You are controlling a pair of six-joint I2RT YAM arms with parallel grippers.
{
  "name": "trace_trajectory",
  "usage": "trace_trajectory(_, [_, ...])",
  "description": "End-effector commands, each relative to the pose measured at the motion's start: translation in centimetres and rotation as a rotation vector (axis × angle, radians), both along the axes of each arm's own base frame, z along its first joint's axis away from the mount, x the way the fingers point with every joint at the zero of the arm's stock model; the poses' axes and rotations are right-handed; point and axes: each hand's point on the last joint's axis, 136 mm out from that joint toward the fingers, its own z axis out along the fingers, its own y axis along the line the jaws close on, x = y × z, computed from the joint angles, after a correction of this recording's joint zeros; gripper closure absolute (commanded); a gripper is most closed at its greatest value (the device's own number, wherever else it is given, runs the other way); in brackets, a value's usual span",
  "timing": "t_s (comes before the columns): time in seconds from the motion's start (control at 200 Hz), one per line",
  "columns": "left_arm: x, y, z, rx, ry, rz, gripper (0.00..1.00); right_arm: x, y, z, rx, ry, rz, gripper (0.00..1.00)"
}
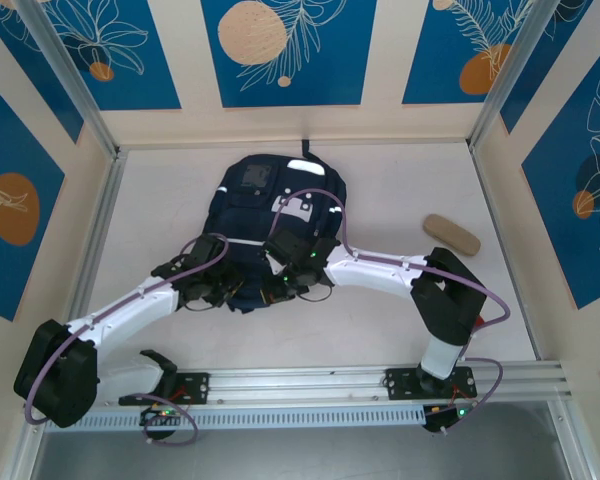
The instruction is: Pack the student bag
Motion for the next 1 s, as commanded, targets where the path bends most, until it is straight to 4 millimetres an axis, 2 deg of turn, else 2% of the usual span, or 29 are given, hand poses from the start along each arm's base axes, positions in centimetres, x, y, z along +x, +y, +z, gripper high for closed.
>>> trace_trajectory(0.0, [-0.1, 2.6, -1.0, 0.098, 0.001, 0.11, 0.9, -0.2, -3.8, 0.6, -0.128, -0.055, -0.024, 1.0])
trace_trajectory(0.19, [-0.2, 3.7, -0.6, 0.168, -0.01, 0.099, 0.96, 1.2, -8.7, -1.0, -0.268, -0.114, -0.077, 1.0])
trace_trajectory(0.325, [-0.3, 3.9, -0.5, 0.186, -0.01, 0.085, 0.97, 2.9, -10.8, -1.2, -0.312, -0.148, -0.111, 1.0])
trace_trajectory(0.575, [-1.0, 4.8, -0.3, 0.235, -0.006, 0.065, 1.0, 6.1, -13.4, -0.8, -0.321, -0.173, -0.18, 1.0])
trace_trajectory(0.675, [-1.2, 5.2, -0.1, 0.254, -0.008, 0.056, 1.0, 6.6, -14.1, -0.6, -0.309, -0.168, -0.19, 1.0])
trace_trajectory(0.82, [-0.9, 4.8, 0.1, 0.254, -0.016, 0.031, 1.0, 6.0, -13.0, 0.5, -0.217, -0.172, -0.13, 1.0])
trace_trajectory(0.995, [-0.9, 5.0, 0.3, 0.272, -0.017, 0.022, 1.0, 7.6, -15.0, 0.4, -0.259, -0.184, -0.201, 1.0])
